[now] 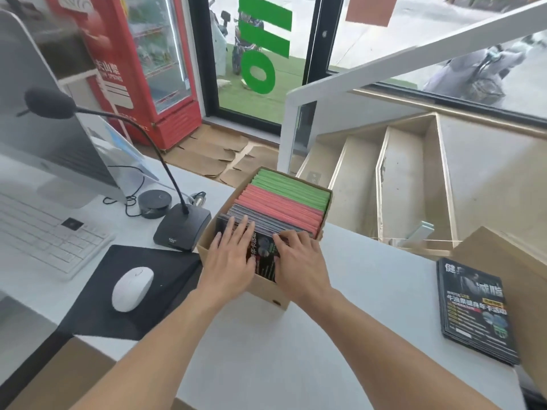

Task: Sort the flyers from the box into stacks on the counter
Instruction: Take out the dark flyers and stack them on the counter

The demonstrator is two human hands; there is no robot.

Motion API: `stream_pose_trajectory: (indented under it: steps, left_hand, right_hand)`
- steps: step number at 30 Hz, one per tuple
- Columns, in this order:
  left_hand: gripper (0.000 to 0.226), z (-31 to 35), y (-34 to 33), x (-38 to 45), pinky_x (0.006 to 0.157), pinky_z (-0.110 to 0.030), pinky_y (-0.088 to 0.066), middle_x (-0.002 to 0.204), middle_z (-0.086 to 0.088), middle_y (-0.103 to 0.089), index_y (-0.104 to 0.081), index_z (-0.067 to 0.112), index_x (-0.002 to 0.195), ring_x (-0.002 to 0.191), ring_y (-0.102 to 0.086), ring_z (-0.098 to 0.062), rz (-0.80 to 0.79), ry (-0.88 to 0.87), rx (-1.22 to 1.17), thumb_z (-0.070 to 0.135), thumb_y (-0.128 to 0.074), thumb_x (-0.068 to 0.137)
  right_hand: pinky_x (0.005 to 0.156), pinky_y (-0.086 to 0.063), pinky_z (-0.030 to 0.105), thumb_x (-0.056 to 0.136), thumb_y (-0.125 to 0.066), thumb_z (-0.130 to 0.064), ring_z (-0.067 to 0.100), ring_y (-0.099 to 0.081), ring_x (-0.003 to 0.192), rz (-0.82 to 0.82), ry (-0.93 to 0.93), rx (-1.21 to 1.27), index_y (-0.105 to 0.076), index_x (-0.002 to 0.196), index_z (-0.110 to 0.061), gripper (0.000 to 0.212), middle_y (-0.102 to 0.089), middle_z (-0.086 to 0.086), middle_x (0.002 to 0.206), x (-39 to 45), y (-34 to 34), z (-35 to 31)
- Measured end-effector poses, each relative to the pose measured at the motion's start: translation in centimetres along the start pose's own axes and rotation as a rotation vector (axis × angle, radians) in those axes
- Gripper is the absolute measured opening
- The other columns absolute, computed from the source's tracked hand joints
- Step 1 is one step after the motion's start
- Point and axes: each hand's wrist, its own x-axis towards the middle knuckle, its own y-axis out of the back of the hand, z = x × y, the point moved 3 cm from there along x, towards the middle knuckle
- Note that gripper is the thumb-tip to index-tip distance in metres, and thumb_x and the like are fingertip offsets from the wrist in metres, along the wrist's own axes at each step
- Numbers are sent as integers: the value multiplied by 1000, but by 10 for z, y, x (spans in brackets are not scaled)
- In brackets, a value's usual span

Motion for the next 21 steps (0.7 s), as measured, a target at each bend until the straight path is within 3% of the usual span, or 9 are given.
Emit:
stream_pose_trajectory:
  steps: [5, 12, 21]
  left_hand:
    - [71, 1, -5, -4, 127, -44, -3, 170, 6, 6, -6, 24, 163, 156, 14, -15, 77, 10, 21, 30, -40, 101]
    - [68, -4, -8, -9, 128, -42, -2, 171, 4, -5, -19, 21, 162, 157, 4, -14, 160, -26, -58, 31, -38, 97]
    - [65, -5, -9, -13, 128, -44, -7, 170, 2, -11, -25, 19, 160, 157, 1, -16, 201, -36, -124, 25, -49, 99]
  right_hand:
    - [98, -47, 42, 81, -65, -15, 29, -57, 116, 99, -48, -18, -62, 134, -13, 53, -62, 4, 131, -8, -4, -8]
    - [109, -45, 47, 80, -70, -15, 34, -53, 132, 140, 16, -160, -64, 132, -10, 53, -60, 9, 141, -18, -7, -16]
    - [93, -50, 40, 79, -67, -5, 29, -59, 108, 190, 16, -93, -67, 122, -10, 43, -65, 6, 119, -15, -7, -23]
